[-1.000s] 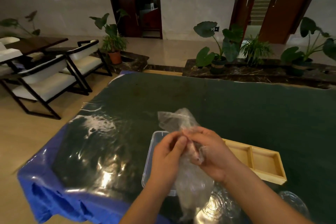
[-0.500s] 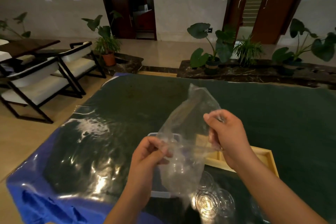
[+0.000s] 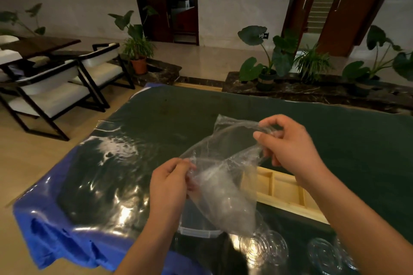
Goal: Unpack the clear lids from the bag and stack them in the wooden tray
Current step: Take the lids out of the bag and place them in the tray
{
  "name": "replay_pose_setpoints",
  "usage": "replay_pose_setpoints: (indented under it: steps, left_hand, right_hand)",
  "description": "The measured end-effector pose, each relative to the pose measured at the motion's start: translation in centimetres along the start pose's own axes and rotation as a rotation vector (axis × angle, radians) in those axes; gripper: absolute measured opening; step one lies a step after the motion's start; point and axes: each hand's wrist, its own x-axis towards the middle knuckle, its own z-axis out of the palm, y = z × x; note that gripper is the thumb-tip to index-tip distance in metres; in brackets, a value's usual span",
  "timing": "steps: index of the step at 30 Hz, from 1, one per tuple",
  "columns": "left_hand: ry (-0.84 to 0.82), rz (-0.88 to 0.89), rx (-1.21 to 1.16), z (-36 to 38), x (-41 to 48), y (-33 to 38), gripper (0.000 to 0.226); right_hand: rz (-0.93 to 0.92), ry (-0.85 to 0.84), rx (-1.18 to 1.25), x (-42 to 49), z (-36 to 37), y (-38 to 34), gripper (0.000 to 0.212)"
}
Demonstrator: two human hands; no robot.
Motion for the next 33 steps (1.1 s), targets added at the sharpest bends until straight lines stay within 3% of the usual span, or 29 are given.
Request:
replay_pose_setpoints:
  steps: [2, 5, 7, 9, 11, 14, 17, 21, 24, 26, 29, 31, 33]
  left_hand:
    - [0.002, -0.01, -0.062, 0.5, 0.0, 0.4, 0.034]
    - [-0.006, 0.009, -0.085, 0.9, 0.0, 0.5, 0.039]
    - [-0.011, 0.017, -0.076, 1.1, -0.1, 0.5, 0.037]
    - [-0.021, 0.032, -0.06, 1.4, -0.3, 0.5, 0.032]
    - [0.003, 0.032, -0.047, 1.4, -0.4, 0.4, 0.031]
    - [0.12, 0.005, -0.051, 0.3, 0.3, 0.2, 0.03]
    - [0.16, -0.049, -0.082, -0.7, 0.9, -0.3, 0.023]
    - [0.093, -0.076, -0.142, -0.6, 0.9, -0.7, 0.03]
    - [0.047, -0.046, -0.245, -1.1, 0.8, -1.1, 0.021]
    - [0.087, -0.046, -0.257, -1.9, 0.6, -2.5, 0.032]
    - [0.247, -0.272, -0.259, -2.5, -1.1, -7.1, 0.029]
    - [0.183, -0.605, -0.266, -1.4, -2.8, -10.3, 0.037]
    - [0.068, -0.867, -0.407, 0.6, -4.0, -11.7, 0.061]
  right_hand:
    - [-0.055, 0.015, -0.135, -0.6, -0.1, -0.1, 0.039]
    - [-0.44, 0.174, -0.528, -2.6, 0.5, 0.7, 0.069]
    - [-0.607, 0.095, -0.587, -4.4, 1.9, 1.3, 0.076]
    - [-0.6, -0.105, -0.715, -5.0, 3.7, 2.1, 0.081]
    - [-0.532, -0.26, -0.819, -4.7, 4.8, 2.7, 0.062]
    - [-0.545, -0.199, -0.794, -4.2, 3.7, 3.2, 0.016]
    - [-0.581, -0.13, -0.791, -4.5, 2.2, 4.1, 0.018]
    - [-0.539, -0.1, -0.69, -4.2, 3.1, 4.1, 0.018]
    - [-0.51, -0.051, -0.59, -3.3, 3.5, 3.6, 0.022]
    - [-0.528, -0.012, -0.527, -2.8, 3.7, 3.0, 0.021]
    - [-0.588, 0.057, -0.472, -2.3, 3.9, 1.5, 0.02]
    - [-0.629, 0.103, -0.439, -2.3, 3.8, 0.3, 0.019]
    - [-0.682, 0.147, -0.432, -2.6, 3.5, -0.6, 0.021]
